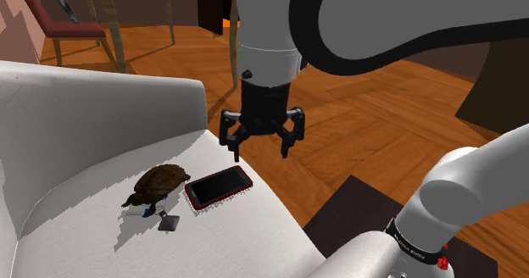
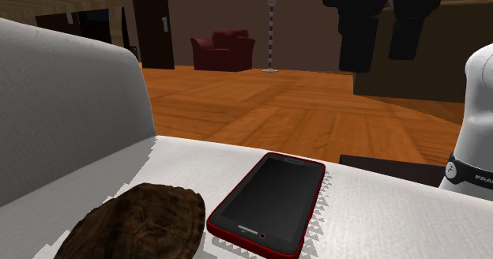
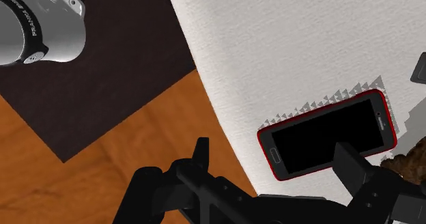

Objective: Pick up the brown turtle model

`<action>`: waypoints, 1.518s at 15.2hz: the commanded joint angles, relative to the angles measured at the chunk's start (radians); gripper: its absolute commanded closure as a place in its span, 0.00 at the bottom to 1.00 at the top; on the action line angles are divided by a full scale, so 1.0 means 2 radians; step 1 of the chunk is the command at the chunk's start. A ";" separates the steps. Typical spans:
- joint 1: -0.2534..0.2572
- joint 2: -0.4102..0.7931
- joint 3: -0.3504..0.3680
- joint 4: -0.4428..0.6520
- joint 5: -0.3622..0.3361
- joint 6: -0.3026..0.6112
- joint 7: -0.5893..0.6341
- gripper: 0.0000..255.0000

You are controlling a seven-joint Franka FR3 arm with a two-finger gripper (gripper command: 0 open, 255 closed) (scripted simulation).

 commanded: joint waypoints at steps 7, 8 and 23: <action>-0.074 0.308 0.215 0.162 -0.252 0.001 0.338 0.00; -0.041 0.358 0.206 0.189 -0.298 -0.015 0.384 0.00; 0.229 0.594 0.037 0.455 -0.451 -0.107 0.538 0.00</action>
